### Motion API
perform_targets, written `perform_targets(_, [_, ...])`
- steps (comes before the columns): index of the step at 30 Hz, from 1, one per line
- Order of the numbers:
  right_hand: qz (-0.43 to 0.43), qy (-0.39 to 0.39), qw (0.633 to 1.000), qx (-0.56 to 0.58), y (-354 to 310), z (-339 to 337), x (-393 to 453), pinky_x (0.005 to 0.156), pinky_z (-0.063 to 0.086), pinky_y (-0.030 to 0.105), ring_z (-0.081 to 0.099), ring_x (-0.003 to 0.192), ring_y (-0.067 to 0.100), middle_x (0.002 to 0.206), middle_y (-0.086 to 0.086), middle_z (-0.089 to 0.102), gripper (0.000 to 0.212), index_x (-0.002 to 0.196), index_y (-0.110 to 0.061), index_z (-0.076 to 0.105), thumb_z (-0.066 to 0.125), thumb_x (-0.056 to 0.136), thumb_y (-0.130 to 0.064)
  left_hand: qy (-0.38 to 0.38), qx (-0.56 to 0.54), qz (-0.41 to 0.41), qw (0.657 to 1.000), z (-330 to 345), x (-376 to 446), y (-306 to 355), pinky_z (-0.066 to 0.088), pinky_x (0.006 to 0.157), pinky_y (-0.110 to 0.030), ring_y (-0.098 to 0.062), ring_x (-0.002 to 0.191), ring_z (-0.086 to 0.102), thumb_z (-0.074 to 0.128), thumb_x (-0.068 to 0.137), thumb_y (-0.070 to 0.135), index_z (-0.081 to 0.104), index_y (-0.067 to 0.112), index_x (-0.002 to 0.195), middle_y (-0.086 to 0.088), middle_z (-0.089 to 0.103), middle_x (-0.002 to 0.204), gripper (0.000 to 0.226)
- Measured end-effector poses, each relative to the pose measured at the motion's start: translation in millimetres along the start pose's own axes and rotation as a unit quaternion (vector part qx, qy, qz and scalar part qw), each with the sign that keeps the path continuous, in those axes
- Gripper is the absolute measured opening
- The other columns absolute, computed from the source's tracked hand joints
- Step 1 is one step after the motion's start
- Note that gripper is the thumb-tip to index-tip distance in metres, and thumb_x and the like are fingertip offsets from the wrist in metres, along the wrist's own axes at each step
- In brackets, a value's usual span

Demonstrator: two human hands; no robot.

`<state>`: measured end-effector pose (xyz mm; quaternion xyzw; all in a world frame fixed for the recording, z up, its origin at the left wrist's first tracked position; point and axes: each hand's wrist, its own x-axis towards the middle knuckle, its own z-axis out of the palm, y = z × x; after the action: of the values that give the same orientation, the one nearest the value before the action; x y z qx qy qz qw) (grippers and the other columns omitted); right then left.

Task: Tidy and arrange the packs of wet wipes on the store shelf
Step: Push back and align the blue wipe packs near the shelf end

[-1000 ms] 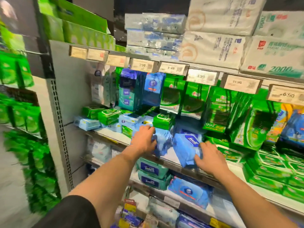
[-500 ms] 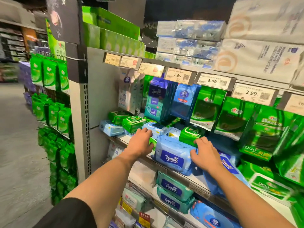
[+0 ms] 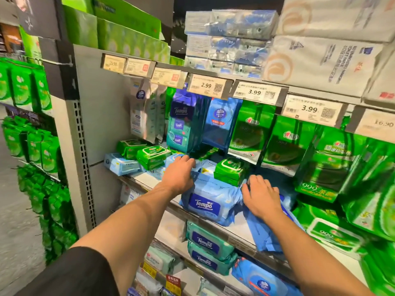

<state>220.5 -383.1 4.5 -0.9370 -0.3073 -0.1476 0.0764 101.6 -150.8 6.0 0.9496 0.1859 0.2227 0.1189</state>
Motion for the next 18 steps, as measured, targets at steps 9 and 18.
perform_targets(9, [0.197,-0.111,0.972,0.058,44.2,0.2,-23.2,0.099,0.041,0.051,0.04,0.128,0.037,0.14,0.011,0.037,0.084,0.134,-0.017,0.041,0.056,0.074,-0.075,0.013,-0.026,0.071,0.997,19.5,21.3,39.7,0.046,0.089,-0.041,-0.03,0.111,0.048,0.057,0.078,0.012,0.06,0.014,0.114,-0.009,0.055,0.114,0.036])
perform_targets(18, [0.322,-0.097,0.931,0.142,42.2,-2.7,-70.9,0.101,0.042,0.054,0.045,0.126,0.036,0.136,0.012,0.046,0.122,0.133,-0.017,0.041,0.064,0.035,-0.086,0.048,-0.072,0.138,0.987,22.5,22.1,47.6,0.047,0.075,-0.041,-0.033,0.094,0.054,0.053,0.078,0.012,0.059,0.014,0.085,-0.01,0.058,0.095,0.009])
